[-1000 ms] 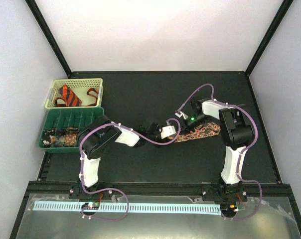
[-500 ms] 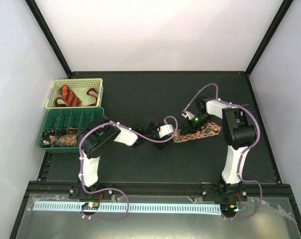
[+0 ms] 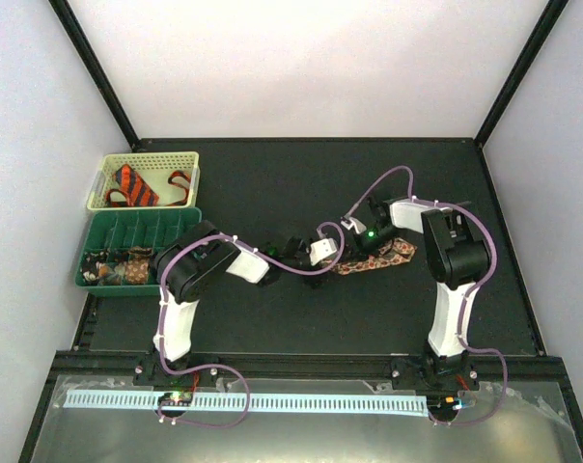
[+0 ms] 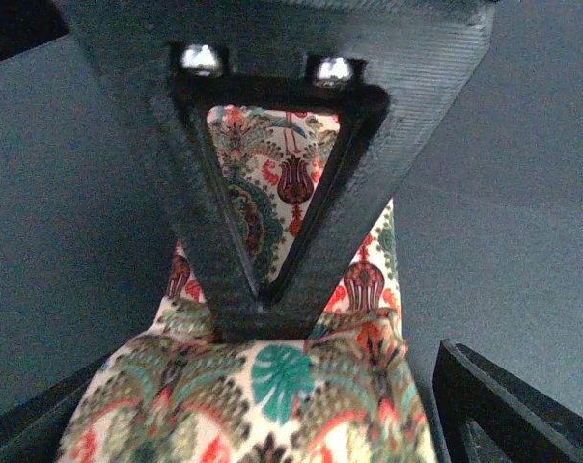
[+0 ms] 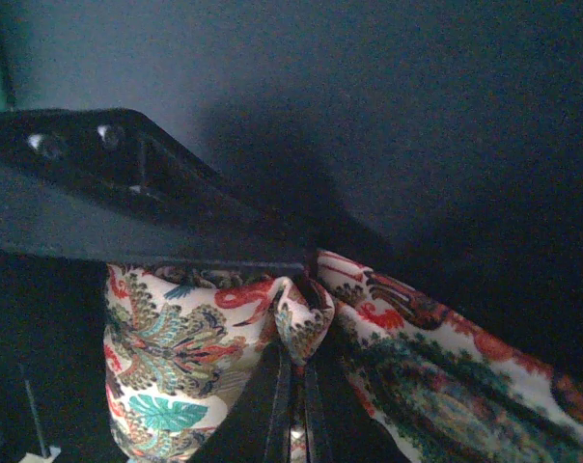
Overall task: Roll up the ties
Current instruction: Roll the tie at the center of the board.
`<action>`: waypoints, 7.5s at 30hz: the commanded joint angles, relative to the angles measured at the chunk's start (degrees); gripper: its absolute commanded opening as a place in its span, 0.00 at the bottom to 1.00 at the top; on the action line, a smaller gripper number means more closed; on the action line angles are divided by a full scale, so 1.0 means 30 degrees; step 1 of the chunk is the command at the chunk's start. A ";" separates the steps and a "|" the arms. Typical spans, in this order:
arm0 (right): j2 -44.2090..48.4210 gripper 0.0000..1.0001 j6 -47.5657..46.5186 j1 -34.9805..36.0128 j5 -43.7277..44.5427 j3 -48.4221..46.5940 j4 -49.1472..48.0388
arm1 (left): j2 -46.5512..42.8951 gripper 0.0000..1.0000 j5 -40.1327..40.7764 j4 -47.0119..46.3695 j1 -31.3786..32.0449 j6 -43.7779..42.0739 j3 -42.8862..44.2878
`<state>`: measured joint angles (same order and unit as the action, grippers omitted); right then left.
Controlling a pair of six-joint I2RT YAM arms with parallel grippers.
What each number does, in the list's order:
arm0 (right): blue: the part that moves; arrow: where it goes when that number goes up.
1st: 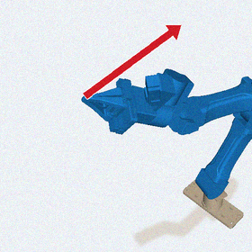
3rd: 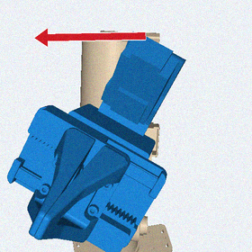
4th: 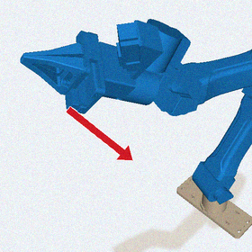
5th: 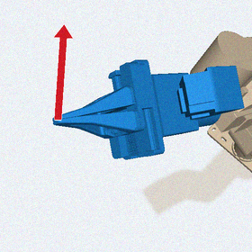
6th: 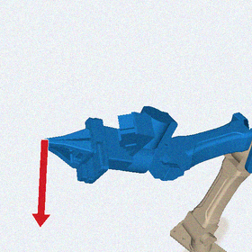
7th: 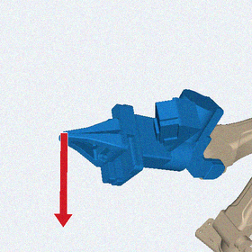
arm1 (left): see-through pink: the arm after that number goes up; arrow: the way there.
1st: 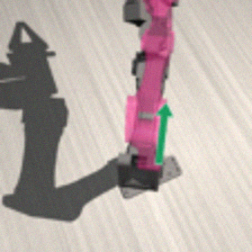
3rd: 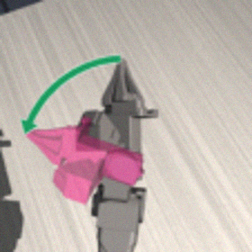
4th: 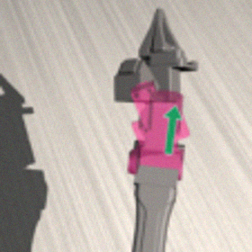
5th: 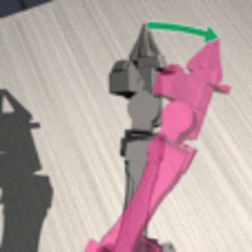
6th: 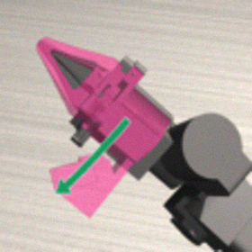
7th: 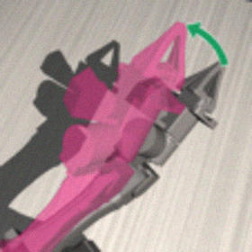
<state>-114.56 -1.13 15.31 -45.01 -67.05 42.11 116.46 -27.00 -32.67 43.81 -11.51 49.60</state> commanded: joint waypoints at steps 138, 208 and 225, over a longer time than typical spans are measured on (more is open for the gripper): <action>-0.2054 0.01 -0.1396 -0.0875 0.3242 -0.1360 0.2555 | 0.1541 0.75 -0.0454 0.0033 0.0490 -0.1479 0.2385; 0.0609 0.58 -0.2070 -0.0685 -0.3595 -0.1696 0.4379 | -0.1043 0.45 0.2882 0.5987 0.0663 -0.2851 -0.0716; -0.0388 0.01 -0.2866 -0.0442 0.2193 -0.1230 0.3726 | -0.1257 0.69 0.1212 0.5104 0.0221 -0.1929 -0.0010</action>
<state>-114.50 -9.23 15.16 -48.95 -72.27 56.40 112.07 -20.75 -21.10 45.47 -18.57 50.52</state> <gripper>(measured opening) 0.086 0.624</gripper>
